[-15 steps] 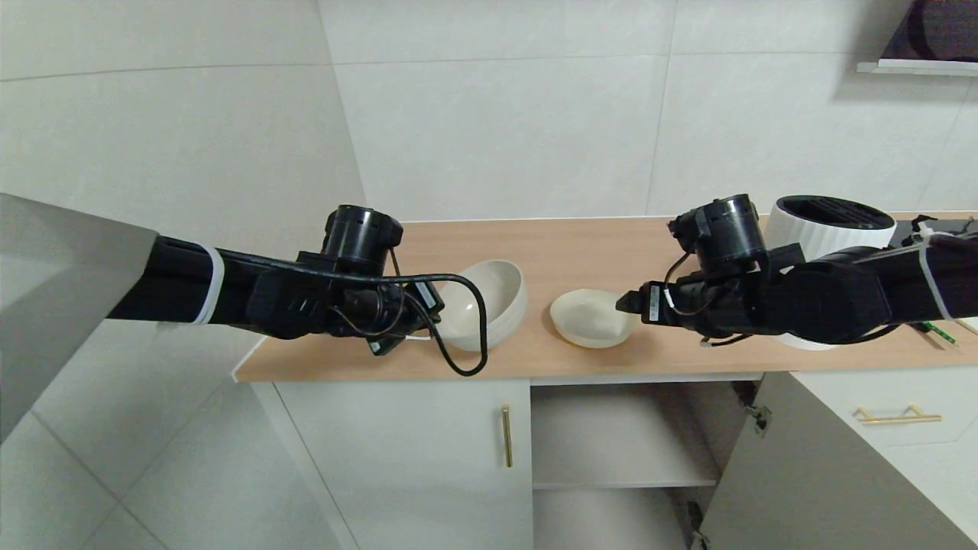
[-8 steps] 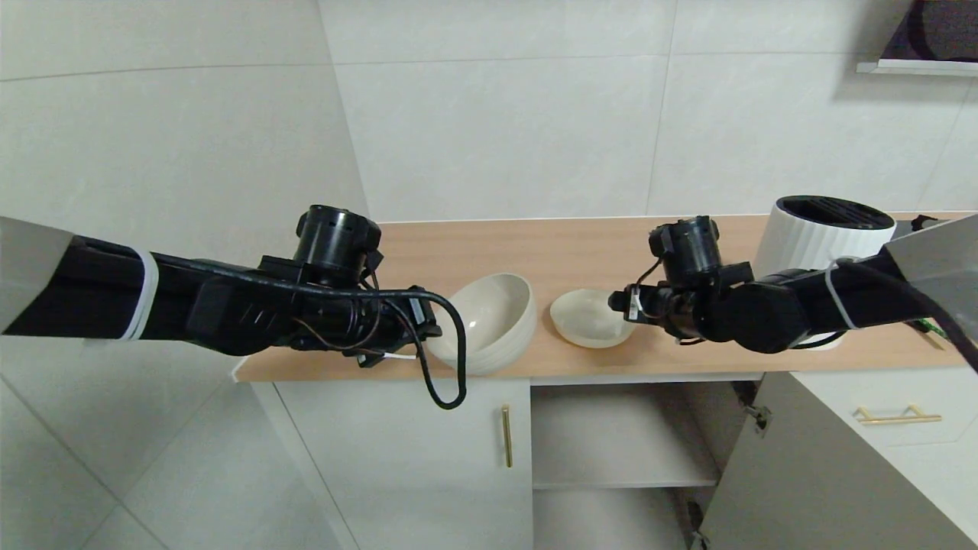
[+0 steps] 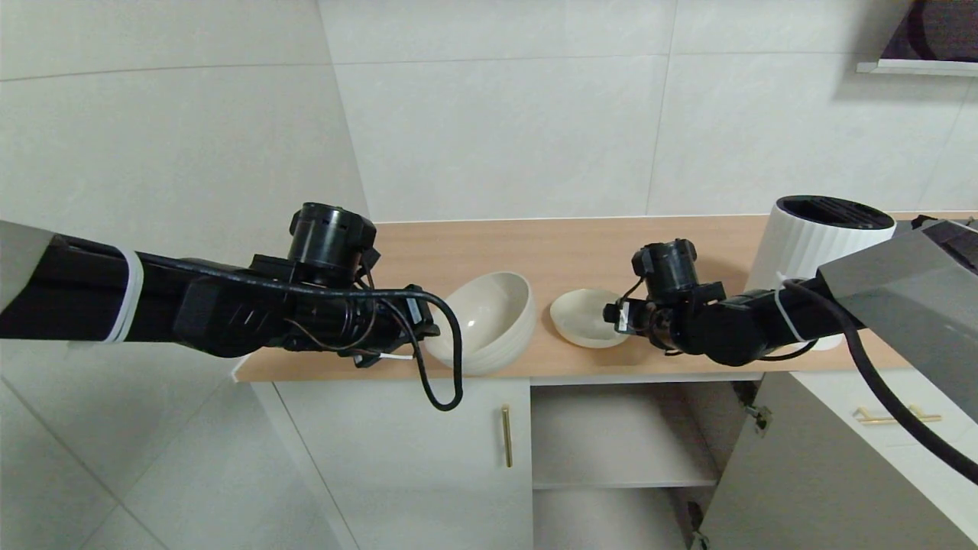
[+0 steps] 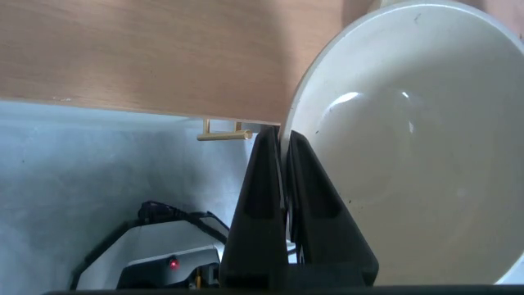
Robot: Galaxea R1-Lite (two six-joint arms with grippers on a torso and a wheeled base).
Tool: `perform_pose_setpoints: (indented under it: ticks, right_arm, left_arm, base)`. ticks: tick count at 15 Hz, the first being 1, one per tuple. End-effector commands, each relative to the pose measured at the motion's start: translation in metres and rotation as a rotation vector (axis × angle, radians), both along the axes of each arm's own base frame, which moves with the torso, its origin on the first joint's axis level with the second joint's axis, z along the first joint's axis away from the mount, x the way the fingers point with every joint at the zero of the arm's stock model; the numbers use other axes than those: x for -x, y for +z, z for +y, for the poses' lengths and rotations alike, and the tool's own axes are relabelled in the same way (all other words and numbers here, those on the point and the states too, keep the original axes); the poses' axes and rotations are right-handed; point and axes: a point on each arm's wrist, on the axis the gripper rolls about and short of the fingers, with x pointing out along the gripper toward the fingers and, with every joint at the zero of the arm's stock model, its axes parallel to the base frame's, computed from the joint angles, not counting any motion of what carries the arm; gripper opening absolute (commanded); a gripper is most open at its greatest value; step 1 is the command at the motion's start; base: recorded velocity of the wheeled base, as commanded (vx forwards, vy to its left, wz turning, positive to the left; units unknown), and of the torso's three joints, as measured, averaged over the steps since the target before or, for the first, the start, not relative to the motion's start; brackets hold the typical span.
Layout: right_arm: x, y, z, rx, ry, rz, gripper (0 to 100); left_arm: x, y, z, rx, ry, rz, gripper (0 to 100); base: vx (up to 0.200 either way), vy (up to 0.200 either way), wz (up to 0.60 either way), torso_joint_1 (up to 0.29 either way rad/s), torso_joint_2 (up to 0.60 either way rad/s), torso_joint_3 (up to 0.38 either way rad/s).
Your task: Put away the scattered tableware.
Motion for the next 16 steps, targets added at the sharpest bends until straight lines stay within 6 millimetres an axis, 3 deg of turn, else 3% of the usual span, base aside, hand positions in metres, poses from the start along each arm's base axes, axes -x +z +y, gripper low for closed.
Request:
perform_pose_setpoints:
  ticks: [1, 3, 4, 12, 16]
  right_arm:
    - [-0.001, -0.002, 0.000, 0.000, 0.000, 0.003, 100]
    - [-0.001, -0.002, 0.000, -0.002, -0.001, 0.005, 100]
    - [-0.001, -0.002, 0.000, -0.004, -0.001, 0.005, 0]
    - [0.002, 0.004, -0.001, -0.010, -0.001, -0.005, 0]
    - [0.018, 0.019, -0.009, -0.015, 0.011, -0.001, 0]
  left_arm:
    - [0.000, 0.000, 0.000, 0.000, 0.001, 0.000, 0]
    - [0.000, 0.000, 0.000, 0.000, 0.001, 0.000, 0]
    - [0.000, 0.001, 0.000, 0.000, 0.001, -0.001, 0]
    - [0.000, 0.001, 0.000, 0.001, 0.001, -0.003, 0]
    - [0.011, 0.014, 0.004, -0.001, -0.004, -0.014, 0]
  base:
    - [0.000, 0.000, 0.00, 0.000, 0.00, 0.000]
    - [0.000, 0.000, 0.00, 0.000, 0.00, 0.000]
    - [0.000, 0.000, 0.00, 0.000, 0.00, 0.000]
    - [0.000, 0.000, 0.00, 0.000, 0.00, 0.000]
    - [0.000, 0.000, 0.00, 0.000, 0.00, 0.000]
